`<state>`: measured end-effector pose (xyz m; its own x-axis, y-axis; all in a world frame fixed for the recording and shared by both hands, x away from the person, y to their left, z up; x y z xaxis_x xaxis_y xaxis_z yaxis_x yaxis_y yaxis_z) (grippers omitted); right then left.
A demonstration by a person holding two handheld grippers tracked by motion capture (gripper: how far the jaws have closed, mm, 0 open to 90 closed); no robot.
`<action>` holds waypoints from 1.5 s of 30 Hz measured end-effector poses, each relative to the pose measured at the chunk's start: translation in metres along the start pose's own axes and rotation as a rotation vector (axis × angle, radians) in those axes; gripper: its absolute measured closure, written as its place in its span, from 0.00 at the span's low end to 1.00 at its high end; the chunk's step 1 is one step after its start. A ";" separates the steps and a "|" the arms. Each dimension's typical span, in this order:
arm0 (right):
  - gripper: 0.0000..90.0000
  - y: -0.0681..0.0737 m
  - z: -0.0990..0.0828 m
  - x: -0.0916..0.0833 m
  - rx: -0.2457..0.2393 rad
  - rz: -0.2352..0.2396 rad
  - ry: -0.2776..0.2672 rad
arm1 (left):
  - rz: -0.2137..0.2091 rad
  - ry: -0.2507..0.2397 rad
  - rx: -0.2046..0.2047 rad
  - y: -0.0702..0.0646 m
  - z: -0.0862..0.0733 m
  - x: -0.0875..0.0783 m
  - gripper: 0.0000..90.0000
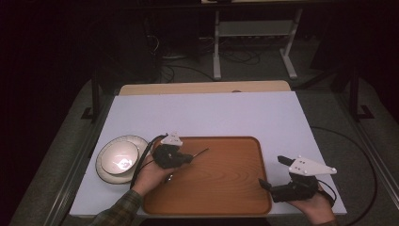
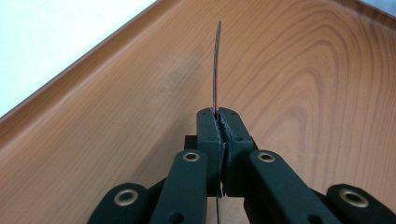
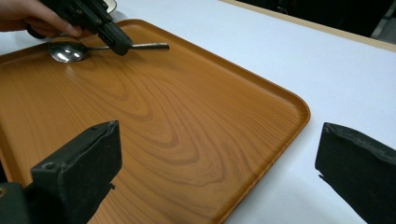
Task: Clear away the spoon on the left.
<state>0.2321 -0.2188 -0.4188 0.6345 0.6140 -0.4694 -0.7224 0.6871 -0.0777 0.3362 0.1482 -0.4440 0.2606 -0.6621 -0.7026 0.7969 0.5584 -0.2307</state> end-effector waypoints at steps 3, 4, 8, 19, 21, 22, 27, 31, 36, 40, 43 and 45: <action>0.00 0.000 0.000 0.000 -0.002 0.000 0.000 | 0.005 0.014 0.011 -0.001 0.000 0.002 0.97; 0.00 0.000 0.000 0.000 -0.002 0.000 0.001 | 0.009 0.016 0.012 -0.001 -0.001 0.003 0.96; 0.00 0.000 0.000 0.000 -0.003 0.000 0.004 | 0.018 0.030 0.017 0.000 -0.001 0.005 0.95; 0.00 0.000 0.000 0.000 -0.004 -0.002 0.004 | 0.040 0.060 0.037 -0.001 -0.003 0.008 0.91; 0.00 0.000 0.000 0.000 -0.006 -0.001 0.005 | 0.043 0.057 0.035 0.000 -0.003 0.008 0.90; 0.00 0.000 -0.001 0.000 -0.005 -0.001 0.005 | 0.044 0.056 0.036 0.000 -0.004 0.008 0.89; 0.00 -0.001 -0.002 0.000 -0.003 0.002 0.004 | 0.050 0.048 0.026 0.002 -0.003 0.008 0.83; 0.00 -0.003 -0.004 0.000 0.004 0.005 0.008 | 0.053 0.036 0.016 0.004 -0.003 0.009 0.72; 0.00 -0.005 -0.006 0.000 0.007 0.005 0.015 | 0.050 0.013 0.000 0.007 -0.002 0.007 0.57; 0.00 -0.004 -0.006 -0.002 0.009 0.003 0.010 | 0.032 -0.022 -0.015 0.007 -0.001 0.002 0.46; 0.00 -0.004 -0.006 -0.002 0.011 0.002 0.010 | 0.020 -0.042 -0.021 0.006 0.000 -0.002 0.39; 0.00 -0.004 -0.006 -0.002 0.012 0.004 0.012 | 0.019 -0.056 -0.020 0.005 0.002 -0.006 0.34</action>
<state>0.2317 -0.2249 -0.4234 0.6283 0.6117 -0.4806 -0.7213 0.6895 -0.0653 0.3396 0.1546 -0.4397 0.3063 -0.6774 -0.6688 0.7803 0.5811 -0.2313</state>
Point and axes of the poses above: each handheld gripper's, and its own axes: x roughly forward along the jaws, z roughly out of its top, y roughly to its left, the point moved 2 cm from there along x, roughly forward along the jaws, and after that the axes turned 7 degrees about -x, right-handed, at the moved point
